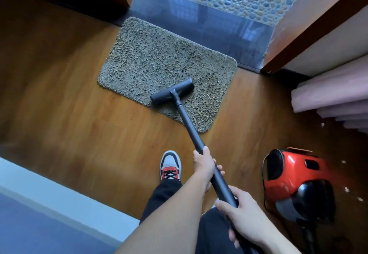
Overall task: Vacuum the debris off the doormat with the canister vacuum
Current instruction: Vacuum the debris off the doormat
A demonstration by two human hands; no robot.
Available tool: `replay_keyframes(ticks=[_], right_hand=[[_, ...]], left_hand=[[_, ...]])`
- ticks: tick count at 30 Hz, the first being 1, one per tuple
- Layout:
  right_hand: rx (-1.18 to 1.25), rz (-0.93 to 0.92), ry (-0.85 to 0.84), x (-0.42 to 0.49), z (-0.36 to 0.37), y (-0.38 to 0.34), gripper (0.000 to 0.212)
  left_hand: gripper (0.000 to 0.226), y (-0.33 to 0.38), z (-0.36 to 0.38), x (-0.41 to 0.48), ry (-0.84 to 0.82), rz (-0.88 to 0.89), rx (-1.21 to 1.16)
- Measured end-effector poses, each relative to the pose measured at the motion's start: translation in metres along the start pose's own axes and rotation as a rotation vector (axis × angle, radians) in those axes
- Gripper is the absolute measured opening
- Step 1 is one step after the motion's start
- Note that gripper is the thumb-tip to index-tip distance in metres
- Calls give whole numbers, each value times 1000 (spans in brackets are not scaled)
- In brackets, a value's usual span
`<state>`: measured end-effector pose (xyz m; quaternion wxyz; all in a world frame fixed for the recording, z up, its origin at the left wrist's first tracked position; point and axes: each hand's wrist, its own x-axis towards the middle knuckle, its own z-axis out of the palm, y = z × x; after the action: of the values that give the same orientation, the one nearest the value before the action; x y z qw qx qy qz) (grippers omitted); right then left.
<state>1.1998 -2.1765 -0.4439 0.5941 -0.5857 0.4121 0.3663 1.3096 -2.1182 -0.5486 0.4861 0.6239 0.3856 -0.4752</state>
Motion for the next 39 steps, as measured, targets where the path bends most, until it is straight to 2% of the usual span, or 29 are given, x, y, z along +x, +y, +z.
replay_keyframes(ticks=[6,11,17,22,26,28,30,32,33,34,36,39], right_hand=[[-75,18,80,-33,-18,53,28],[-37,-4,29,-53,-41,48,20],[15,-46,74,-34,-80,8,15],[66,-30,82,-2,-96,-27,20],[46,6,66,14,-111,-52,20],[41,41,60,18,-124,-64,22],[26,71,45,20,-134,-75,23],[-13,89,55,23,-139,-83,20],[-34,95,62,25,-140,-87,19],[-49,105,66,27,-141,-91,19],[-67,119,70,27,-145,-101,19],[-105,126,79,22,-154,-114,24]], left_hand=[[31,-45,22,-42,-19,-60,-4],[28,-41,33,-56,-128,-48,-68],[44,8,49,-46,-285,12,1],[24,59,59,-29,-335,-13,104],[23,92,57,-20,-348,25,279],[43,108,49,-11,-311,194,583],[77,124,37,4,-324,568,1076],[80,145,31,8,-476,994,1347],[78,154,31,9,-594,1148,1422],[77,162,33,10,-713,1245,1486],[75,173,44,11,-917,1313,1568],[69,177,68,9,-1062,1388,1686]])
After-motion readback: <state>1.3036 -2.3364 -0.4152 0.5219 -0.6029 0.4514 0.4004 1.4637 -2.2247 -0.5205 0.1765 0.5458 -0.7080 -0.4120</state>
